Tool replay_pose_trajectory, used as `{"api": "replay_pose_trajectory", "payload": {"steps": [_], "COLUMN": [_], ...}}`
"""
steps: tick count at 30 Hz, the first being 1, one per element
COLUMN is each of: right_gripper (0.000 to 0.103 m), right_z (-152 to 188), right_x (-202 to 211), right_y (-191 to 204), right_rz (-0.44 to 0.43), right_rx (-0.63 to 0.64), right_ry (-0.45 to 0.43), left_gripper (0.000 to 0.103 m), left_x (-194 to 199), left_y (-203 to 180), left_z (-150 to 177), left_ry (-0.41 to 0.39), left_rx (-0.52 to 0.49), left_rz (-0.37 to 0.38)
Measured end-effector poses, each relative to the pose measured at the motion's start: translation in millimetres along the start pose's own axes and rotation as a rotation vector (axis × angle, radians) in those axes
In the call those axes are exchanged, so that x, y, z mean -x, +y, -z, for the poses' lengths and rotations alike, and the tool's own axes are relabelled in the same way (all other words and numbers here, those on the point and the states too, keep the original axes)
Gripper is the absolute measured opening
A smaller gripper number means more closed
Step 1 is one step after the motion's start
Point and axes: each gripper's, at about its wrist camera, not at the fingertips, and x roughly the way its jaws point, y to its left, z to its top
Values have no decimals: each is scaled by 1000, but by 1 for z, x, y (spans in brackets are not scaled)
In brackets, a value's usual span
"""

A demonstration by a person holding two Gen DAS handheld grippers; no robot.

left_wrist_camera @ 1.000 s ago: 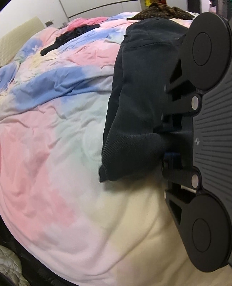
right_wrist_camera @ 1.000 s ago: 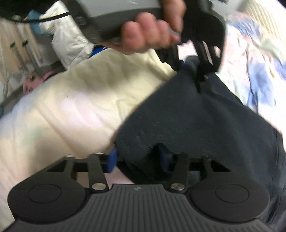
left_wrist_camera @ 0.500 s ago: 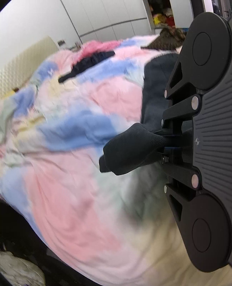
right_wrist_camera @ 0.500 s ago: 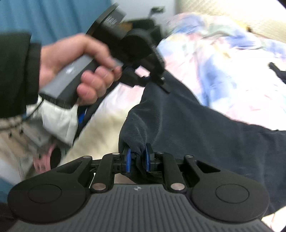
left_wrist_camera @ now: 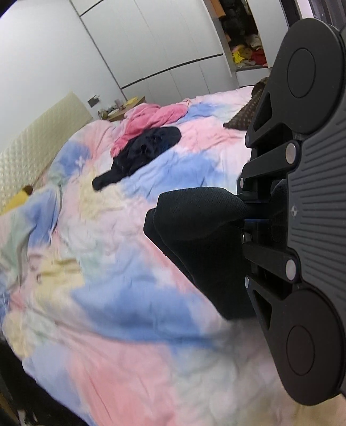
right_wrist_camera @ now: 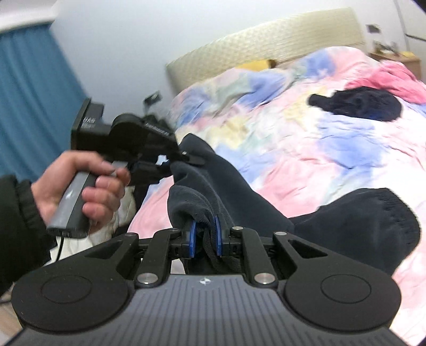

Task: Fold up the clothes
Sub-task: 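Lift the black pants with both grippers and carry them across the bed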

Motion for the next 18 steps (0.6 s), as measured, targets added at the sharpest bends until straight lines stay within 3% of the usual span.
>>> {"api": "replay_pose_trajectory", "payload": {"steps": [10, 18], "right_gripper": [14, 13], "right_z": [-40, -45], "right_x": [27, 32], "right_y": [-173, -279], "right_rz": [-71, -98], "right_rx": [-123, -190], "right_ry": [-7, 7], "left_gripper": [9, 9], "left_x": [-115, -194], "left_y": [-140, -200], "left_z": [23, 40], "left_ry": [23, 62], "left_rx": [-4, -40], "left_rz": [-101, -196]}}
